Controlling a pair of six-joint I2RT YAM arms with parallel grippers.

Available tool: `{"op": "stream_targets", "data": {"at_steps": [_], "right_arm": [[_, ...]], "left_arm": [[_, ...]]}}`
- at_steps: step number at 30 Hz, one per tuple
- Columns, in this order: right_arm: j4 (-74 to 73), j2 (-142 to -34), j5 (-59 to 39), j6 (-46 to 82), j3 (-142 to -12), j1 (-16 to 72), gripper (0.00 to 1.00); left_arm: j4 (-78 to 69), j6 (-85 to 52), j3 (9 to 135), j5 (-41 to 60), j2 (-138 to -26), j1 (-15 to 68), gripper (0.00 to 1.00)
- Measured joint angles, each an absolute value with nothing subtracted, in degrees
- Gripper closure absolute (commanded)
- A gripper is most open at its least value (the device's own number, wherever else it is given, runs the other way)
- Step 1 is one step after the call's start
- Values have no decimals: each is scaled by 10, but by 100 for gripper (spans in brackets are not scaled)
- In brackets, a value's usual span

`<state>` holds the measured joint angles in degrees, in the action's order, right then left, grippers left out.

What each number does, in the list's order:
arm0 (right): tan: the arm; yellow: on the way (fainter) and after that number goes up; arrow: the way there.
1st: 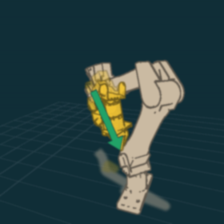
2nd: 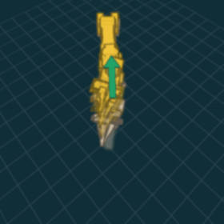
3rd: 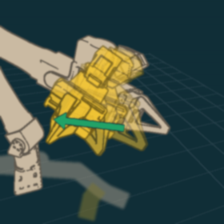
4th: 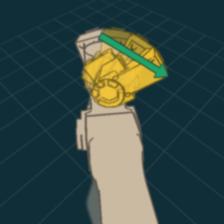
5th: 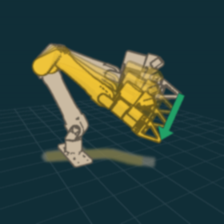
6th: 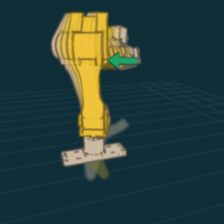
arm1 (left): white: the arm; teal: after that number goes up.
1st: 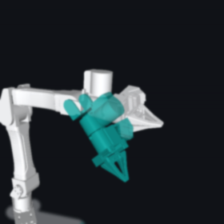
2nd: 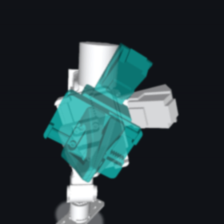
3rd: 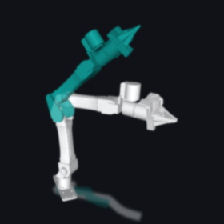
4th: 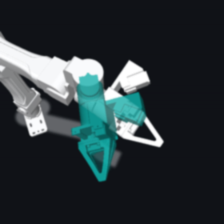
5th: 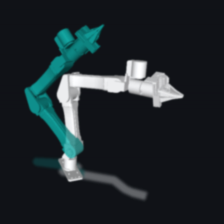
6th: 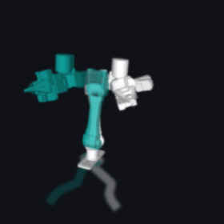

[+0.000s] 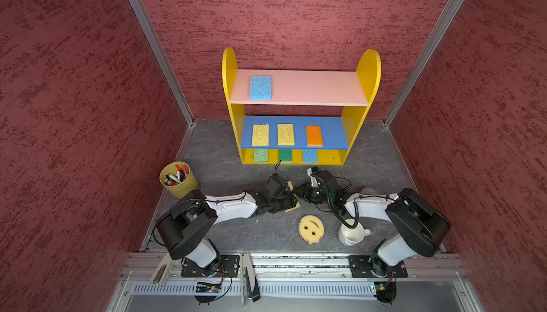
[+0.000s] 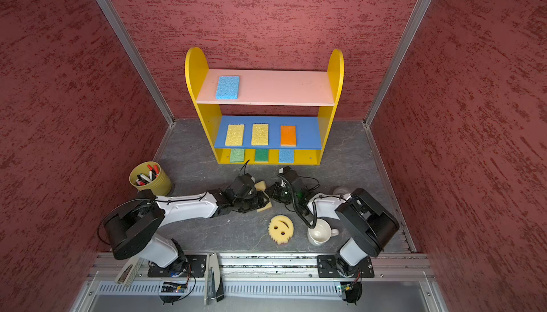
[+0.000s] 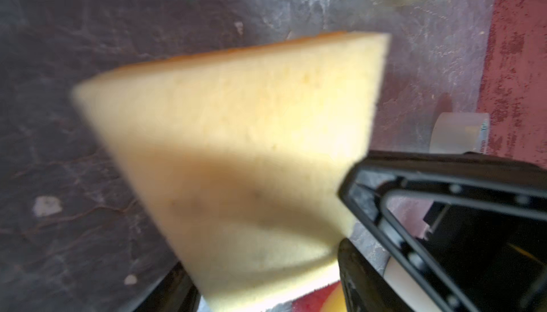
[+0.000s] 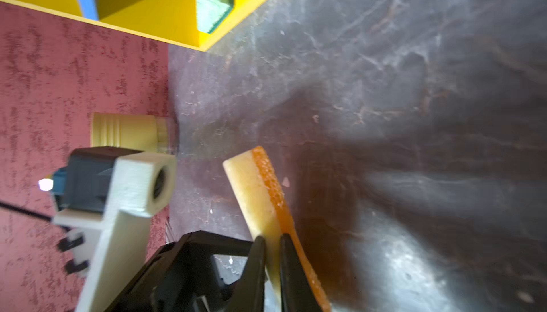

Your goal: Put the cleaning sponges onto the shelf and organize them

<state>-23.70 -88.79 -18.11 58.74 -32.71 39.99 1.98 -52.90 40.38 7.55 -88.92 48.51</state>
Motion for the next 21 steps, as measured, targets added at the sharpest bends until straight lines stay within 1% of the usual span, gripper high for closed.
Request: {"op": "stream_targets", "data": {"at_steps": [4, 6, 8, 10, 17, 21], "right_arm": [[-223, -861, -174, 587, -327, 403, 96], [-216, -852, -170, 587, -327, 404, 97], [-211, -844, -164, 587, -327, 404, 97], [-200, -831, -158, 585, -327, 404, 99], [-175, -801, -125, 578, -327, 405, 100], [-154, -794, -109, 571, -327, 405, 100]], "left_arm": [[16, -529, 406, 76, -881, 485, 34], [17, -530, 406, 76, -875, 485, 34], [19, -530, 406, 76, -865, 485, 25], [21, -530, 406, 76, -851, 485, 20], [38, -525, 406, 68, -790, 479, 18], [47, -521, 406, 62, -765, 472, 15]]}}
